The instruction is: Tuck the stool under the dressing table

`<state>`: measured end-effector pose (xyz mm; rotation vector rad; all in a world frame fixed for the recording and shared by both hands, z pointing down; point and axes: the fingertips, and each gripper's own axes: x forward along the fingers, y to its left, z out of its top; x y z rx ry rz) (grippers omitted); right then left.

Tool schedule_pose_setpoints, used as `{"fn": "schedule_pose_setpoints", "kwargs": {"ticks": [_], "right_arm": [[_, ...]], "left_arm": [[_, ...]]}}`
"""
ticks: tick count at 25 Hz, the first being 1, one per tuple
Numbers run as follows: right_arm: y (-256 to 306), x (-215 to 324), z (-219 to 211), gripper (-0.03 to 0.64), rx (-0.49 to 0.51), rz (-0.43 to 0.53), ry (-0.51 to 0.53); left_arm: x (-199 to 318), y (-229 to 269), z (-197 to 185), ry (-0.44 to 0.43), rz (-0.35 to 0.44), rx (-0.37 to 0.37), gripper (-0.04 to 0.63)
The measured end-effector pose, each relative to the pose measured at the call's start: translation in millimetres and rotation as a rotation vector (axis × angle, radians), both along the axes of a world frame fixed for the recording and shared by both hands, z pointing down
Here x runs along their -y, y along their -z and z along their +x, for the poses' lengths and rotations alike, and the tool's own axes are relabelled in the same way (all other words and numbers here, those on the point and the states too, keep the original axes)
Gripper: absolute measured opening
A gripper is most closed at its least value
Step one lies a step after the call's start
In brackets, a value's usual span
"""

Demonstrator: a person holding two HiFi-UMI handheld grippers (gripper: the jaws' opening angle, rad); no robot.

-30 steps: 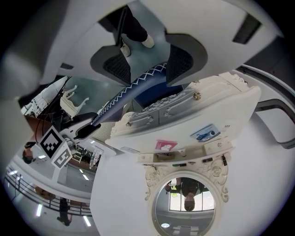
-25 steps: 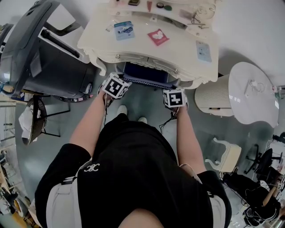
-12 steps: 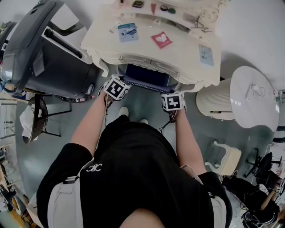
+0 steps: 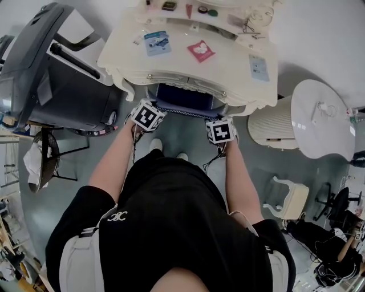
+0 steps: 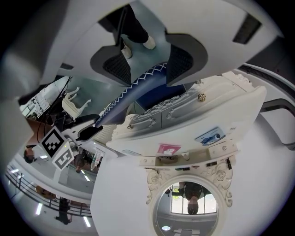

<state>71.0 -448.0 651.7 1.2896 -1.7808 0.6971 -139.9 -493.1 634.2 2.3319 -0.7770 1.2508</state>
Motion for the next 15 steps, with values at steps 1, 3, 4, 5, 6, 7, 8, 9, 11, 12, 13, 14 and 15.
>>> {"fn": "schedule_pose_setpoints", "kwargs": {"ticks": [1, 3, 4, 5, 6, 7, 8, 9, 11, 12, 13, 14, 15], "right_arm": [[1, -2, -1, 0.221, -0.009, 0.005, 0.004], [6, -6, -4, 0.221, -0.016, 0.017, 0.012], [11, -7, -7, 0.221, -0.005, 0.025, 0.021], [17, -7, -11, 0.221, 0.019, 0.035, 0.032], [25, -7, -16, 0.213, 0.056, 0.047, 0.037], [35, -6, -20, 0.166, 0.097, 0.065, 0.033], [48, -3, -22, 0.119, 0.133, 0.095, 0.019], [63, 2, -23, 0.063, 0.164, 0.139, 0.001], [96, 16, -24, 0.021, 0.222, 0.252, -0.035], [113, 23, -24, 0.012, 0.244, 0.310, -0.049], [129, 29, -25, 0.012, 0.256, 0.365, -0.061], [144, 36, -24, 0.011, 0.262, 0.416, -0.074], [158, 41, -23, 0.011, 0.265, 0.462, -0.088]], "left_arm": [[-2, 0, -1, -0.002, 0.000, 0.004, 0.235], [-3, 5, -2, 0.000, 0.004, -0.011, 0.235], [-2, 11, -2, 0.009, 0.010, -0.030, 0.235], [0, 19, -1, 0.025, 0.018, -0.058, 0.233], [2, 29, 1, 0.043, 0.028, -0.092, 0.233], [4, 39, 3, 0.058, 0.038, -0.125, 0.233], [6, 49, 6, 0.069, 0.050, -0.152, 0.232], [9, 59, 8, 0.078, 0.066, -0.169, 0.219], [16, 76, 12, 0.109, 0.112, -0.183, 0.112], [20, 85, 15, 0.125, 0.133, -0.193, 0.005], [22, 94, 20, 0.133, 0.146, -0.212, 0.005], [24, 104, 27, 0.136, 0.156, -0.239, 0.005], [25, 114, 35, 0.138, 0.170, -0.265, 0.005]]}}
